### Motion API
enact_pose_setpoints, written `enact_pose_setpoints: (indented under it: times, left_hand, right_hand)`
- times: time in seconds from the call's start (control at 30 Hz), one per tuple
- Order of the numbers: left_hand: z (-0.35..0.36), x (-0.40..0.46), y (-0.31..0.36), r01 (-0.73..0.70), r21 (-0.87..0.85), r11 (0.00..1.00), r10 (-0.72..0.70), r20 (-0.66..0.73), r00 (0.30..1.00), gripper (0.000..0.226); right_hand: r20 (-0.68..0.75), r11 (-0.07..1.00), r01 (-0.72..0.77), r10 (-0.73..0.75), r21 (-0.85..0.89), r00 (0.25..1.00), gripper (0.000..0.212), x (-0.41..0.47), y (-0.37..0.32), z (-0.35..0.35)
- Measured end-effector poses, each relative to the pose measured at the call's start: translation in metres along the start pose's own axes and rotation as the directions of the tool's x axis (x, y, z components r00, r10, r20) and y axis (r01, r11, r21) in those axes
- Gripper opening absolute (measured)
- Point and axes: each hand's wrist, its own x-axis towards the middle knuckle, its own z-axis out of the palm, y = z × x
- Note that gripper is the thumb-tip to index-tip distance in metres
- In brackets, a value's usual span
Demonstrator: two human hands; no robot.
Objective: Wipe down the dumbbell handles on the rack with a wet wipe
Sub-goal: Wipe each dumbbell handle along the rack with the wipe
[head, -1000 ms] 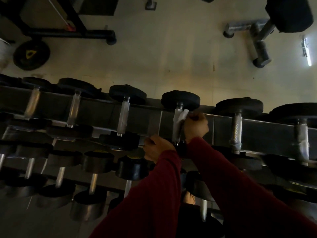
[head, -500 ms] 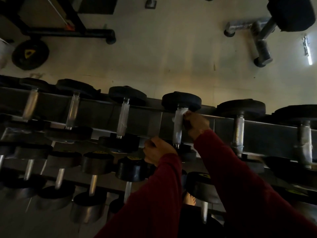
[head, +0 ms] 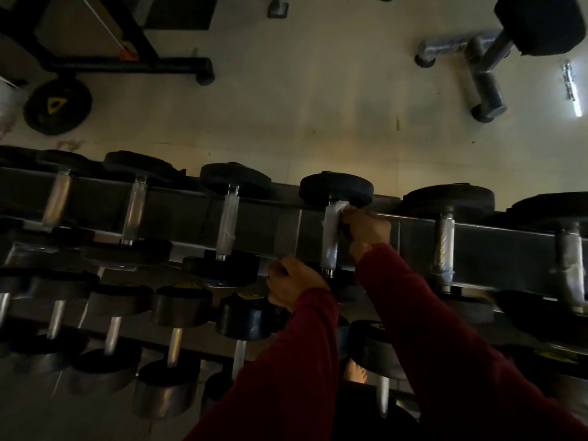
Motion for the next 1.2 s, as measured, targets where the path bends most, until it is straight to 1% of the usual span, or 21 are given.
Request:
enact_pose_setpoints:
  times: [0.07, 0.13, 0.17, 0.2, 0.23, 0.27, 0.3, 0.4, 0.5, 0.57, 0.63, 0.67, 0.73, 0.8, 0.87, 0.93, 0.97, 1.0, 1.07, 1.13, 1.2]
  left_hand:
    - [0.002, 0.003, -0.003, 0.004, 0.007, 1.0, -0.004, 0.0, 1.0, 0.011]
    - [0.003, 0.005, -0.003, 0.001, 0.004, 1.0, -0.001, 0.004, 1.0, 0.012]
    - [0.003, 0.006, -0.003, -0.004, 0.007, 1.0, 0.004, 0.01, 1.0, 0.013]
    - [0.002, 0.005, -0.002, -0.008, 0.021, 1.0, 0.007, 0.01, 1.0, 0.018]
    - [0.001, 0.005, -0.003, -0.007, 0.037, 0.999, 0.007, -0.002, 1.0, 0.024]
    - [0.001, 0.005, -0.003, -0.003, 0.047, 0.999, 0.004, -0.011, 1.0, 0.028]
    - [0.001, 0.005, -0.003, 0.002, 0.047, 0.999, -0.001, -0.014, 1.0, 0.03]
    - [-0.001, 0.003, 0.0, -0.011, 0.047, 0.999, 0.011, -0.015, 1.0, 0.03]
    - [-0.003, -0.001, 0.002, -0.018, 0.047, 0.999, 0.019, -0.013, 1.0, 0.028]
    - [-0.003, -0.002, 0.002, -0.006, 0.048, 0.999, 0.006, -0.001, 1.0, 0.022]
    - [-0.001, -0.001, 0.001, 0.005, 0.018, 1.0, -0.005, 0.013, 1.0, 0.018]
    - [-0.001, -0.001, 0.001, 0.002, 0.025, 1.0, -0.002, 0.009, 1.0, 0.021]
    - [-0.002, -0.003, 0.004, -0.007, 0.058, 0.998, 0.007, -0.011, 1.0, 0.028]
    - [-0.005, -0.006, 0.007, -0.015, 0.052, 0.999, 0.016, -0.017, 1.0, 0.029]
    - [-0.006, -0.007, 0.009, -0.01, 0.048, 0.999, 0.011, -0.02, 1.0, 0.029]
    - [-0.007, -0.007, 0.008, 0.002, 0.035, 0.999, -0.002, -0.014, 1.0, 0.029]
    - [-0.007, -0.008, 0.008, 0.004, 0.026, 1.0, -0.004, -0.009, 1.0, 0.026]
    - [-0.006, -0.007, 0.007, 0.009, 0.015, 1.0, -0.009, -0.003, 1.0, 0.02]
    - [-0.004, -0.007, 0.006, 0.006, -0.003, 1.0, -0.006, -0.002, 1.0, 0.014]
    - [-0.003, -0.006, 0.005, 0.01, 0.007, 1.0, -0.01, 0.002, 1.0, 0.011]
    - [-0.004, -0.006, 0.004, 0.001, 0.0, 1.0, -0.001, 0.005, 1.0, 0.012]
  right_hand:
    - [-0.096, 0.97, 0.234, -0.239, -0.066, 0.966, 0.005, -0.011, 0.007, 0.005]
    - [-0.085, 0.831, 0.516, -0.541, -0.208, 0.837, 0.004, -0.022, 0.014, 0.01]
    - [-0.016, 0.691, 0.629, -0.678, -0.356, 0.735, 0.002, -0.023, 0.016, 0.011]
    - [0.098, 0.507, 0.699, -0.771, -0.503, 0.63, 0.004, -0.02, 0.016, 0.011]
    - [0.233, 0.327, 0.732, -0.802, -0.598, 0.549, 0.007, -0.015, 0.018, 0.011]
    - [0.36, 0.173, 0.743, -0.789, -0.647, 0.498, 0.011, -0.013, 0.018, 0.013]
    - [0.449, 0.074, 0.733, -0.746, -0.676, 0.491, 0.014, -0.012, 0.019, 0.016]
    - [0.568, 0.004, 0.742, -0.64, -0.67, 0.517, 0.019, -0.014, 0.018, 0.022]
    - [0.572, -0.043, 0.757, -0.684, -0.652, 0.454, 0.017, -0.015, 0.015, 0.012]
    - [0.432, 0.069, 0.794, -0.809, -0.604, 0.399, 0.015, -0.019, 0.016, 0.001]
    - [0.346, 0.147, 0.806, -0.848, -0.574, 0.401, 0.018, -0.023, 0.018, -0.003]
    - [0.372, 0.122, 0.789, -0.831, -0.603, 0.413, 0.023, -0.021, 0.019, -0.001]
    - [0.513, -0.026, 0.74, -0.738, -0.672, 0.44, 0.028, -0.013, 0.021, 0.007]
    - [0.66, -0.176, 0.737, -0.611, -0.652, 0.438, 0.027, -0.007, 0.018, 0.015]
    - [0.728, -0.258, 0.733, -0.526, -0.629, 0.44, 0.024, -0.003, 0.013, 0.018]
    - [0.716, -0.226, 0.762, -0.57, -0.608, 0.403, 0.026, -0.002, 0.011, 0.013]
    - [0.649, -0.127, 0.785, -0.649, -0.606, 0.396, 0.026, -0.001, 0.014, 0.007]
    - [0.534, 0.034, 0.798, -0.726, -0.602, 0.434, 0.025, -0.004, 0.017, 0.001]
    - [0.305, 0.364, 0.775, -0.768, -0.516, 0.563, 0.021, -0.005, 0.021, -0.007]
    - [0.211, 0.549, 0.691, -0.69, -0.471, 0.692, 0.015, -0.004, 0.016, -0.012]
    - [0.193, 0.646, 0.605, -0.593, -0.465, 0.782, 0.011, -0.005, 0.005, -0.016]
